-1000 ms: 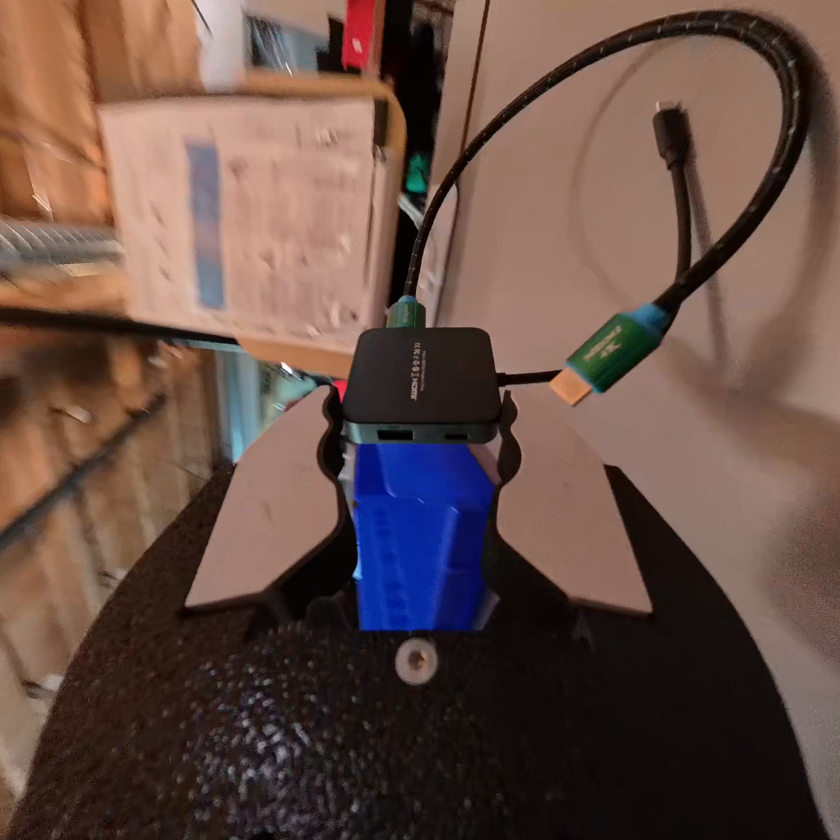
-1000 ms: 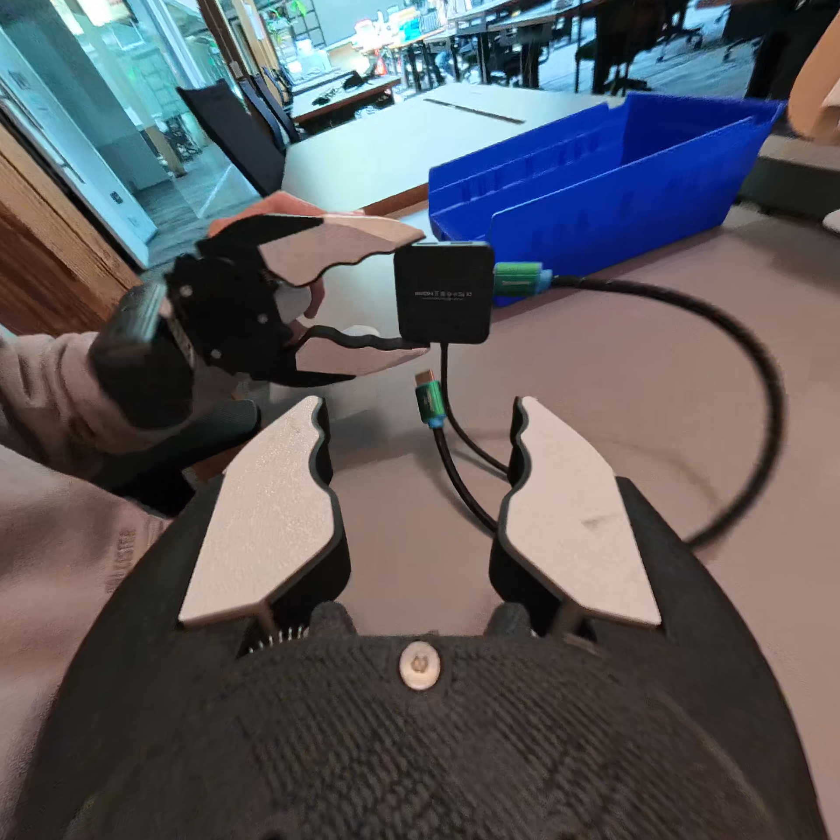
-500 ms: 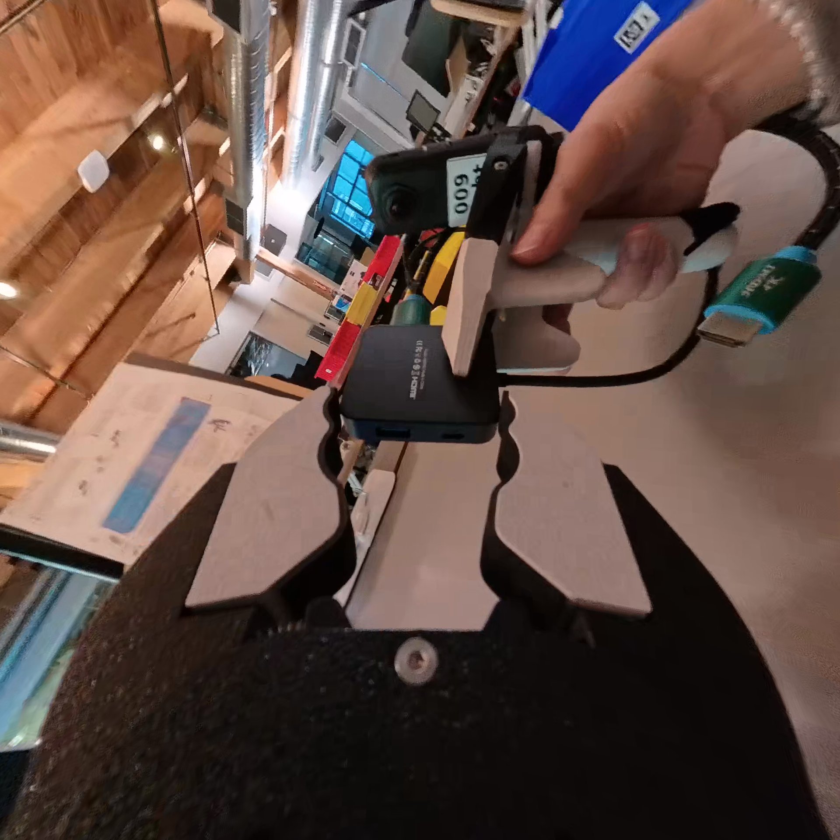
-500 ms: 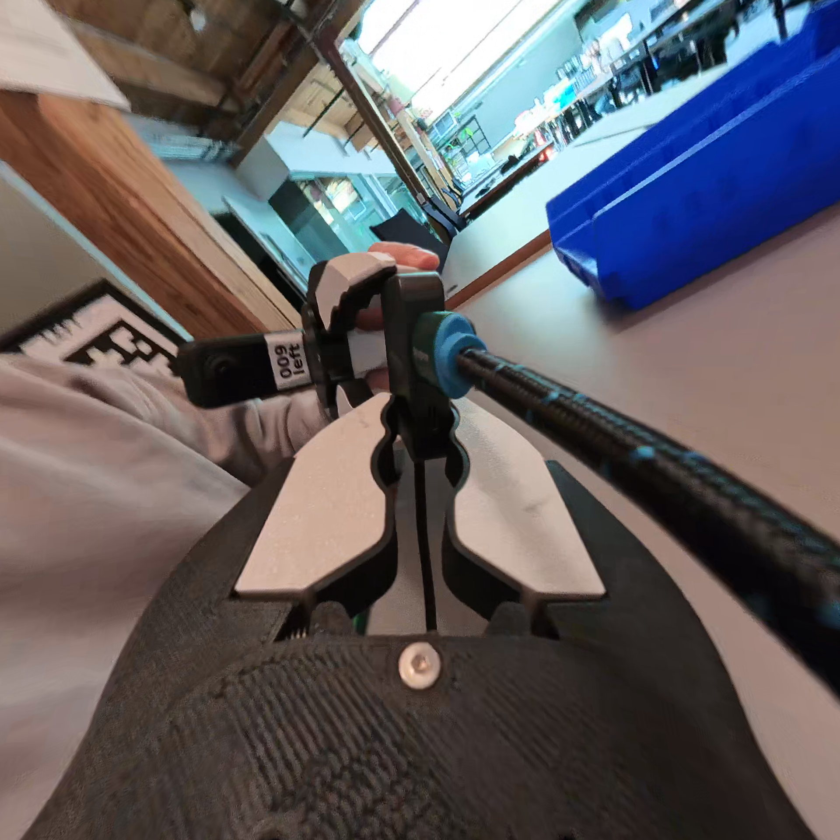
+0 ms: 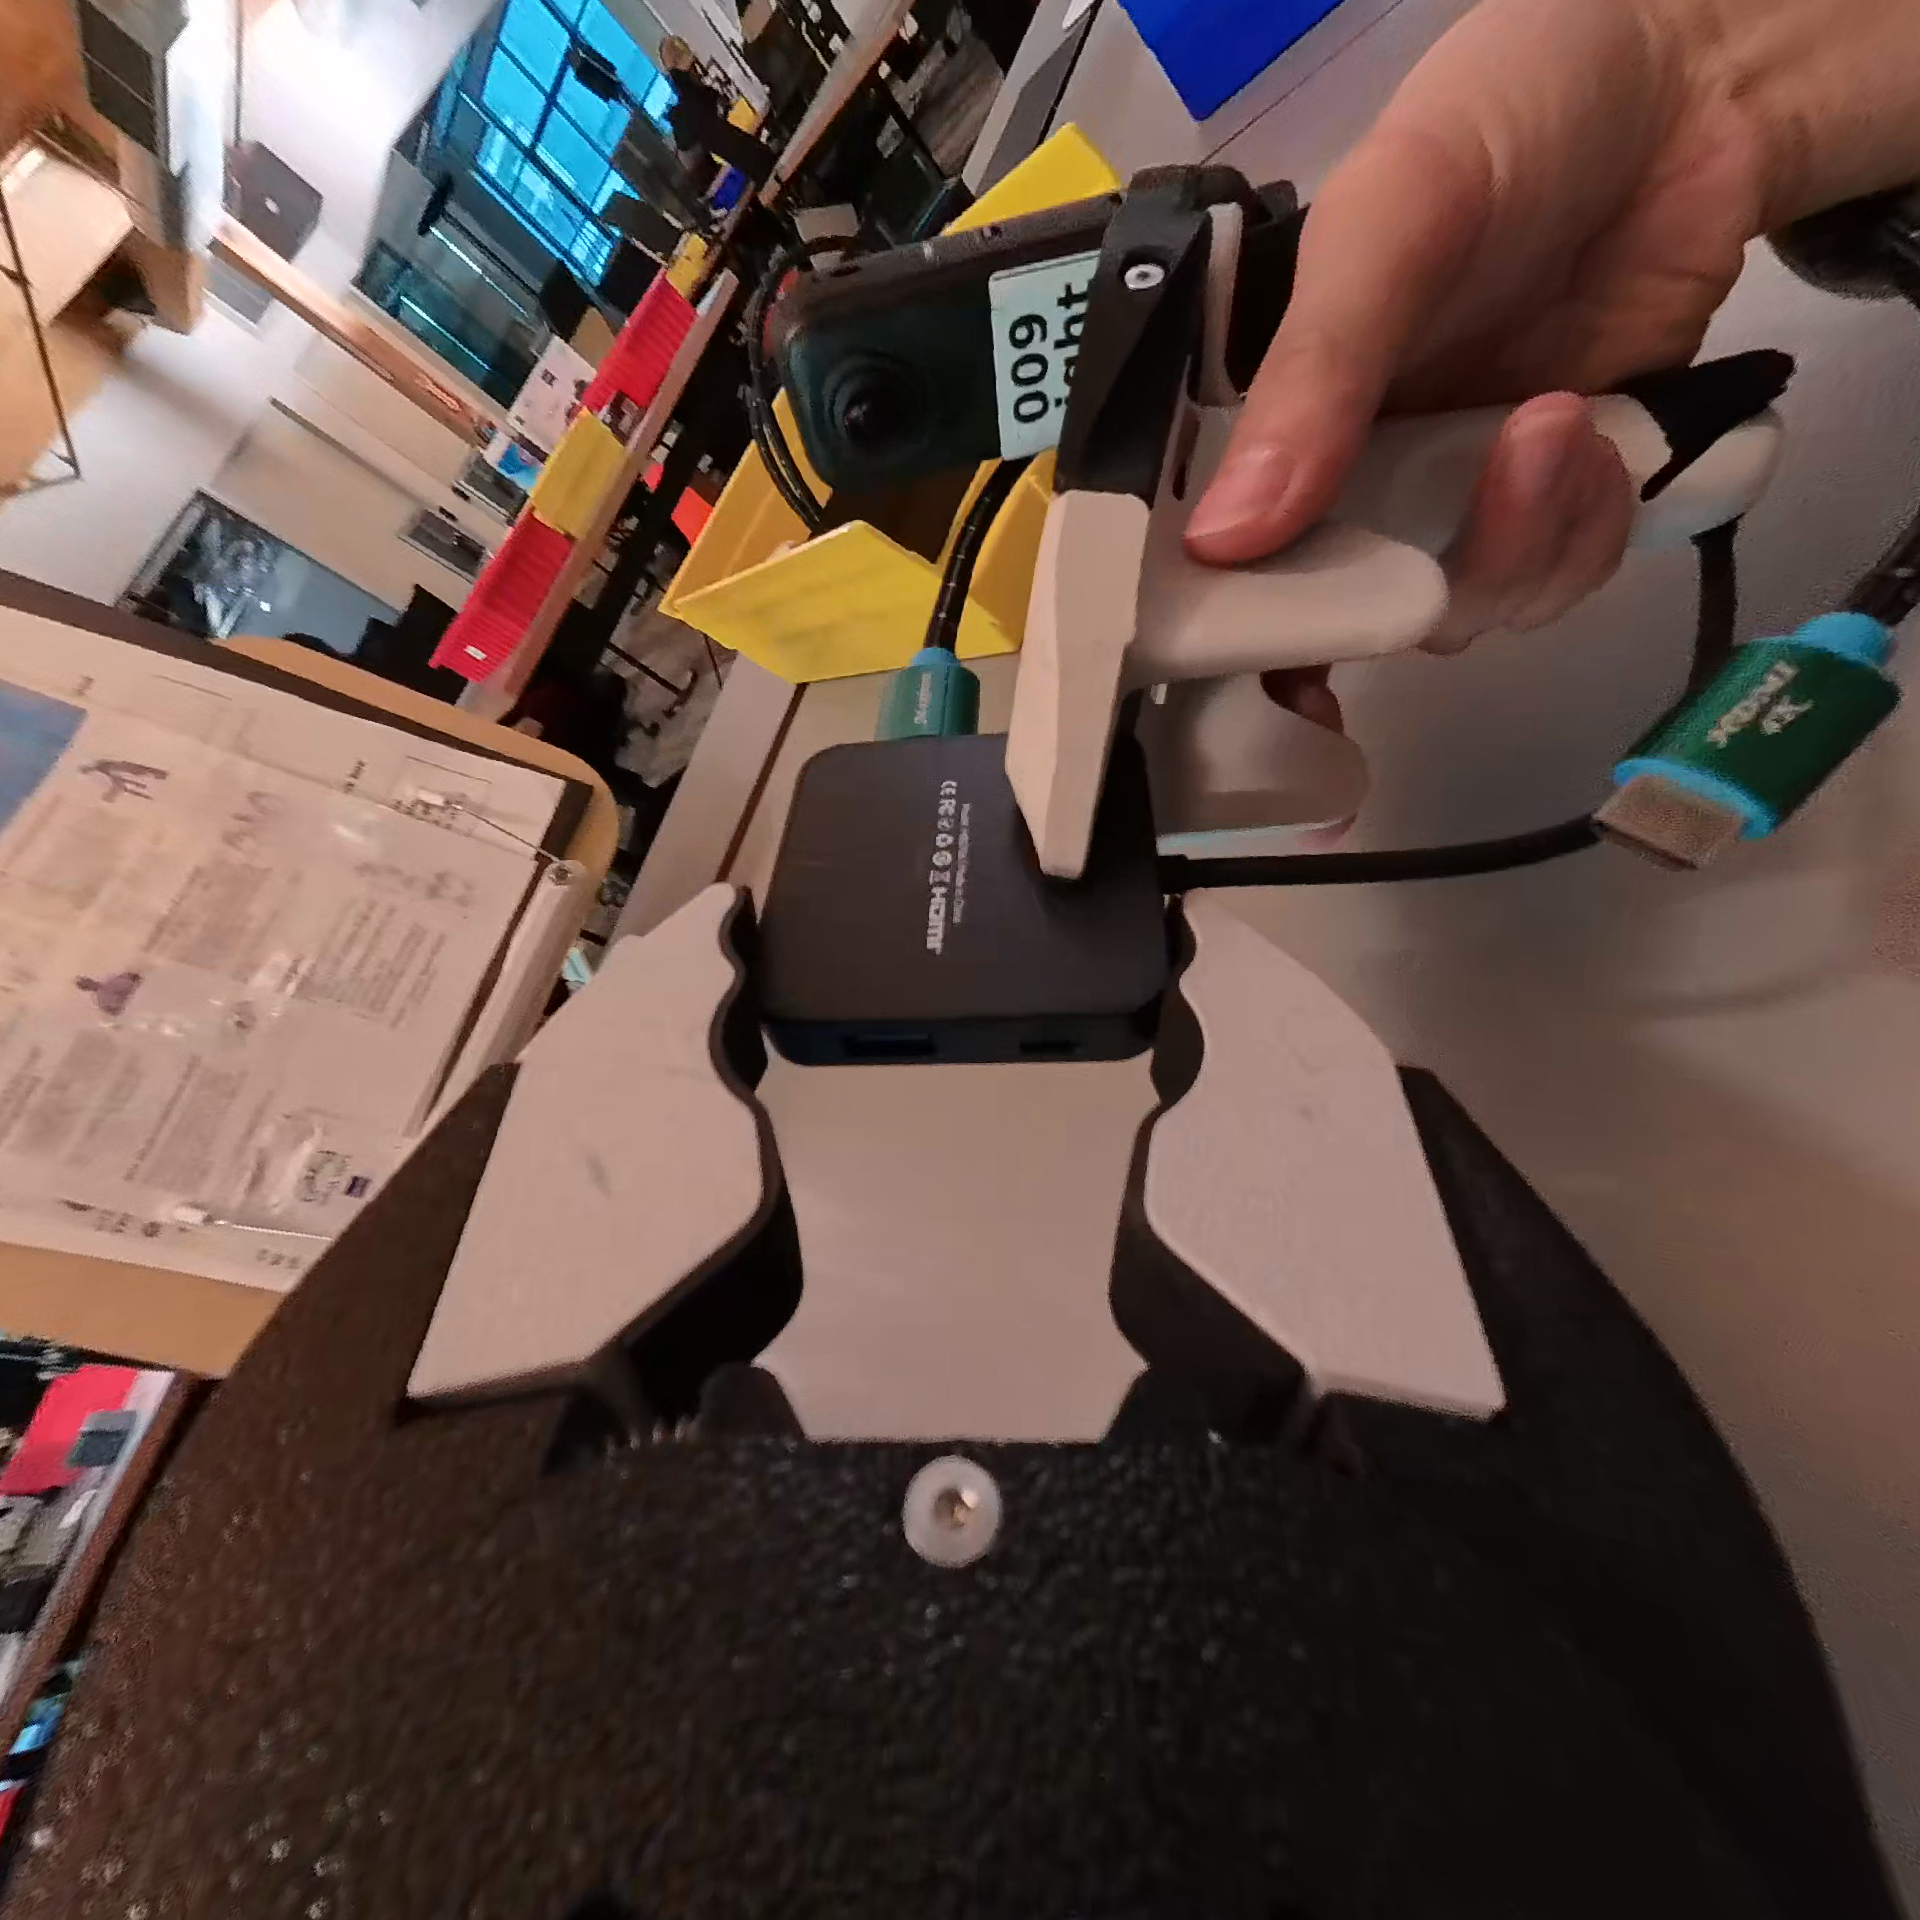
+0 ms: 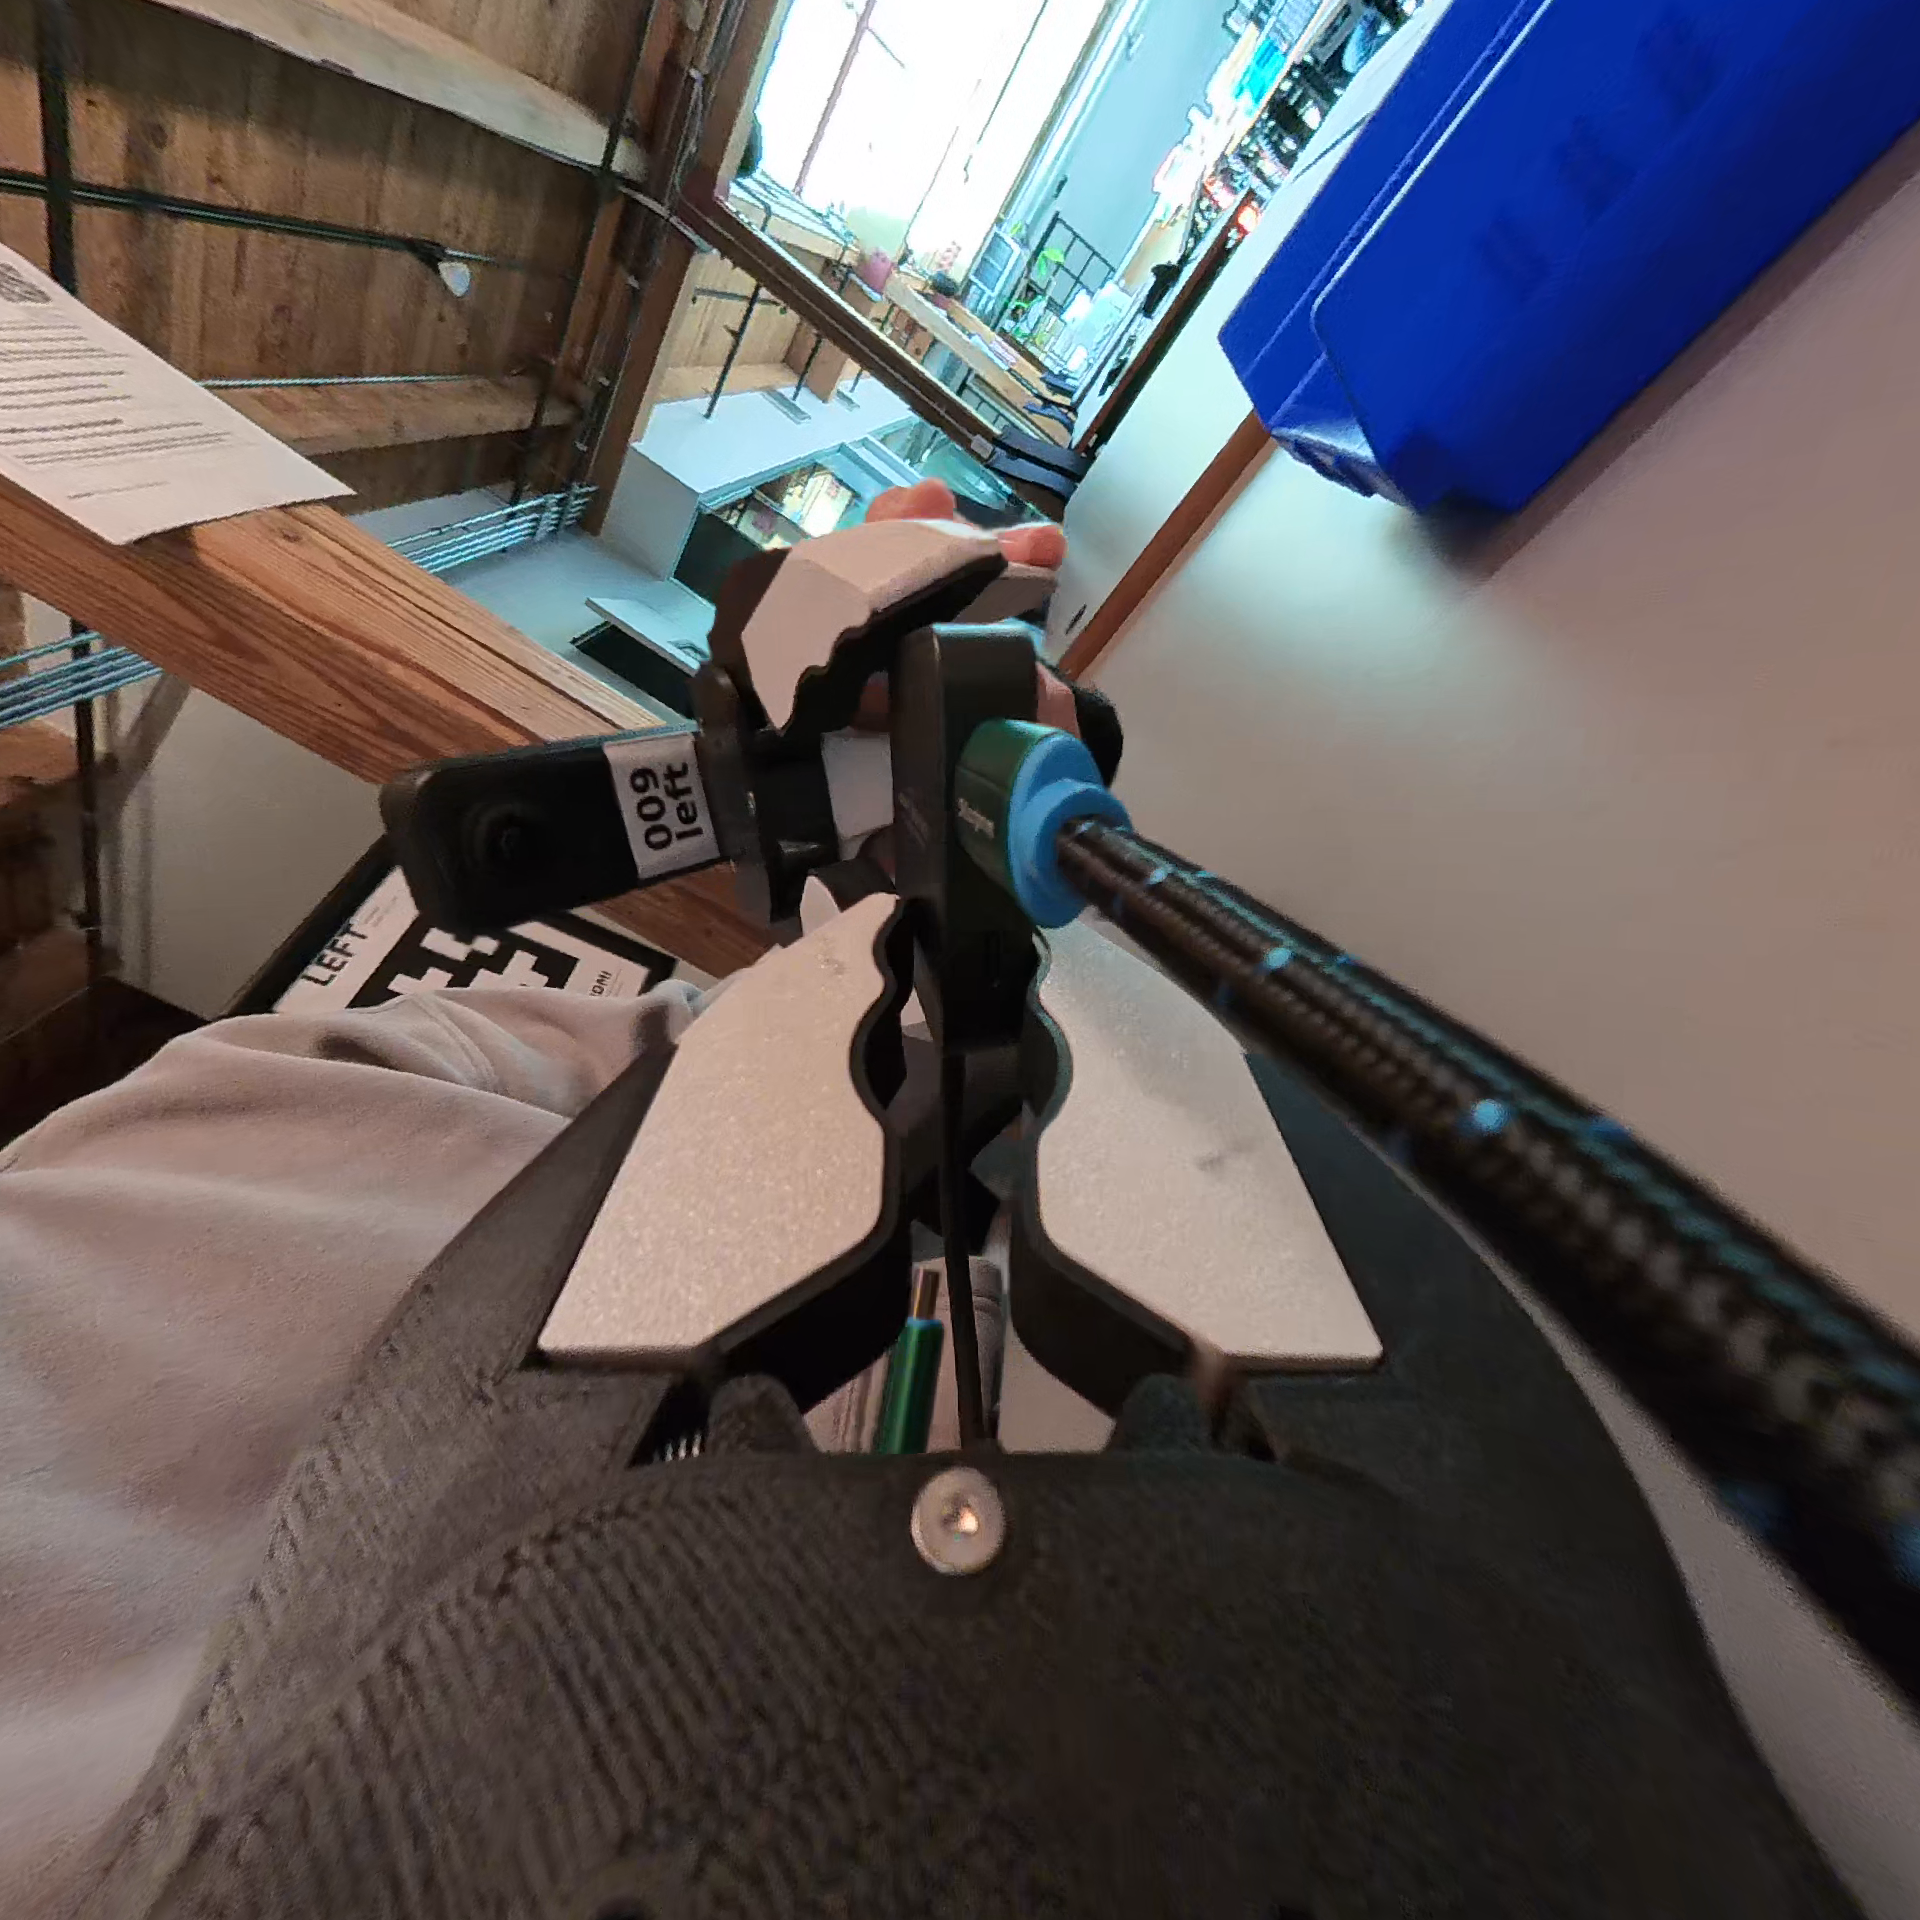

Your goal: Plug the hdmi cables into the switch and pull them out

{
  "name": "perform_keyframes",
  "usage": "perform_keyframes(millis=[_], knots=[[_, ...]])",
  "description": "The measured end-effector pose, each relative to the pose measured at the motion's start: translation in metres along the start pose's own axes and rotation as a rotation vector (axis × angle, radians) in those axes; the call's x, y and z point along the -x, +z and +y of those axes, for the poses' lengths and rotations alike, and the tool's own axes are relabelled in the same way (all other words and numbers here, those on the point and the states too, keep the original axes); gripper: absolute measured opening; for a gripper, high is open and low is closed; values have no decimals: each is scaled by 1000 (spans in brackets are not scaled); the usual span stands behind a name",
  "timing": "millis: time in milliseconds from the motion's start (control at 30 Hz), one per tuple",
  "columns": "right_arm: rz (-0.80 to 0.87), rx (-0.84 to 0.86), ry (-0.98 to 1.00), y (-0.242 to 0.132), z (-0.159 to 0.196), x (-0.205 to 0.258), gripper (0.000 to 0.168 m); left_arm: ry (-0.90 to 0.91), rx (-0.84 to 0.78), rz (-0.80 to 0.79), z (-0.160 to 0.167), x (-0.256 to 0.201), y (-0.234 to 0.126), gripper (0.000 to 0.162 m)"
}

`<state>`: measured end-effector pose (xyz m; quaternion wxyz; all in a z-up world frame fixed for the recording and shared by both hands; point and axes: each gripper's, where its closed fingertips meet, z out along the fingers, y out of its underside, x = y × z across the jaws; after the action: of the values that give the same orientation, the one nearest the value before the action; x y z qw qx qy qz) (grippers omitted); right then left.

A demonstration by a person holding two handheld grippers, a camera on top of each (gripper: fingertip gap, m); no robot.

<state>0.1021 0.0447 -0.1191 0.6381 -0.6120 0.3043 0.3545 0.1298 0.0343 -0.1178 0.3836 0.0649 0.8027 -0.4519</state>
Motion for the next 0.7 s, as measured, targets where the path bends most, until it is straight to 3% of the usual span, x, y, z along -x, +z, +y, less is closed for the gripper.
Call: perform_keyframes(millis=[400, 433, 533, 633, 700], knots=[[62, 20, 10, -3, 5, -18, 19, -107, -32, -39, 14, -9, 8, 72], [82, 28, -4, -3, 6, -20, 25, -95, -11, -44, 16, -9, 9, 72], [147, 113, -104, -6, 15, -21, 65, -53, 35, -75, 30, -4, 10, 72], [243, 219, -296, -16, 22, -17, 79, -88, 36, -103, 44, 5, 3, 72], [263, 262, -450, -21, 21, 1, 75, -109, 23, -101, 49, 7, -2, 72]])
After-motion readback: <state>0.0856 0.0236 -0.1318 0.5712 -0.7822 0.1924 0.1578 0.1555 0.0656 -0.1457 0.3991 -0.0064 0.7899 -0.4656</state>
